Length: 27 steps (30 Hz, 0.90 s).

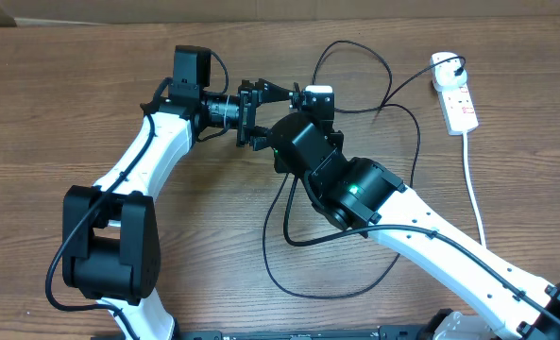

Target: Plug charger to phone and switch on socket

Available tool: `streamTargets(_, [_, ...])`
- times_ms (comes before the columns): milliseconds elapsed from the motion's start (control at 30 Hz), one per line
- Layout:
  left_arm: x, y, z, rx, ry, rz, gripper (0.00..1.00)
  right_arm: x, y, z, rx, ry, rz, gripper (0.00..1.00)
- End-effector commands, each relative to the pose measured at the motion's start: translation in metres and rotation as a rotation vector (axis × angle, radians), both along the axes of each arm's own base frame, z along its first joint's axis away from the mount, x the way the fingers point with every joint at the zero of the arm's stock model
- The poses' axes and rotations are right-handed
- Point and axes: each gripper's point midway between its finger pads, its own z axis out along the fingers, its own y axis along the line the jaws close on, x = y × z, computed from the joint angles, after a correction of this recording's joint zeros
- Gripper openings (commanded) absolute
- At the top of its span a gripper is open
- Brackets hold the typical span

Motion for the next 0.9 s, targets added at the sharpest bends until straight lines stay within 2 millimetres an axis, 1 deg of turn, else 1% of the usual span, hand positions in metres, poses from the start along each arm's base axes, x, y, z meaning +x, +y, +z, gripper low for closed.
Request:
streamTargets(0, [-0.0113, -0.0096, 0.0225, -0.036, -0.086, -0.052, 0.63, 0.0026, 0.0098, 0.0105, 0.037, -0.017, 0.018, 0.14])
streamTargets(167, [-0.0113, -0.0096, 0.0225, -0.036, -0.086, -0.052, 0.63, 0.0026, 0.0098, 0.0105, 0.038, -0.017, 0.018, 0.07])
streamTargets(333, [-0.0113, -0.0096, 0.0225, -0.036, -0.086, -0.052, 0.65, 0.0026, 0.0098, 0.0105, 0.038, -0.017, 0.018, 0.04])
streamTargets(533, [-0.0113, -0.0096, 0.0226, -0.037, -0.093, -0.053, 0.68, 0.0026, 0.0098, 0.0105, 0.038, -0.017, 0.018, 0.04])
streamTargets(600, [-0.0112, -0.0097, 0.0226, -0.037, -0.094, -0.053, 0.75, 0.0028, 0.0100, 0.0108, 0.042, -0.018, 0.016, 0.04])
streamTargets(633, [-0.0110, -0.0097, 0.0229, -0.037, -0.098, -0.053, 0.81, 0.0030, 0.0101, 0.0111, 0.043, -0.019, 0.015, 0.04])
streamTargets(667, [-0.0106, -0.0098, 0.0232, -0.038, -0.103, -0.053, 0.85, 0.0030, 0.0101, 0.0115, 0.044, -0.020, 0.015, 0.04])
streamTargets(733, [-0.0088, -0.0102, 0.0253, -0.044, -0.130, -0.053, 0.88, 0.0034, 0.0103, 0.0121, 0.046, -0.022, 0.015, 0.04])
streamTargets(800, [-0.0071, -0.0105, 0.0271, -0.048, -0.155, -0.053, 0.94, 0.0038, 0.0090, 0.0143, 0.045, -0.029, 0.009, 0.04])
streamTargets(867, [-0.0064, -0.0104, 0.0267, -0.045, -0.156, -0.050, 0.95, 0.0039, 0.0076, 0.0173, 0.048, -0.037, 0.005, 0.04])
